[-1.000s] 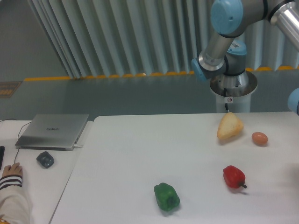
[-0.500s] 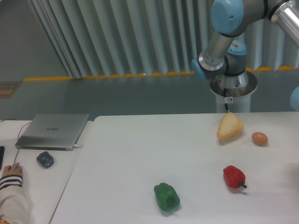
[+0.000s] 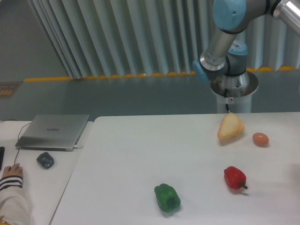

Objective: Place the yellow pepper on the table

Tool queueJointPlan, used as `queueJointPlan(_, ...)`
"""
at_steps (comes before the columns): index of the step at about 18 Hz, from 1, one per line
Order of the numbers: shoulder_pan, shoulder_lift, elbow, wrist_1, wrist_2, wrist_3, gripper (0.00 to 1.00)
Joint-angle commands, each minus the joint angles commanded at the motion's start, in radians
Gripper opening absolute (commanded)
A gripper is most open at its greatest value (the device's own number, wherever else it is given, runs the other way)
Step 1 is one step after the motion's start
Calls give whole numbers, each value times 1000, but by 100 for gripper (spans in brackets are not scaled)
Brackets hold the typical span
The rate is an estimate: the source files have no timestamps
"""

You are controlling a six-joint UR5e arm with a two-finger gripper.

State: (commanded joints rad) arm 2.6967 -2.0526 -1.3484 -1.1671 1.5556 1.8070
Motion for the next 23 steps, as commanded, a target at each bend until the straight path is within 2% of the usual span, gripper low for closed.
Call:
queueJointPlan(5,-8,54,-6,-115,-51,-11,56)
queueJointPlan(10,-28,89,-6,-187,-83,-48,56)
queueJointPlan(14,-58,114,-20,-198,-132,-155,56)
queueJointPlan(20,-77,132,-31,-263,-177,-169,56)
queueJointPlan(23,-123,129,-49,-263,-164,-302,56)
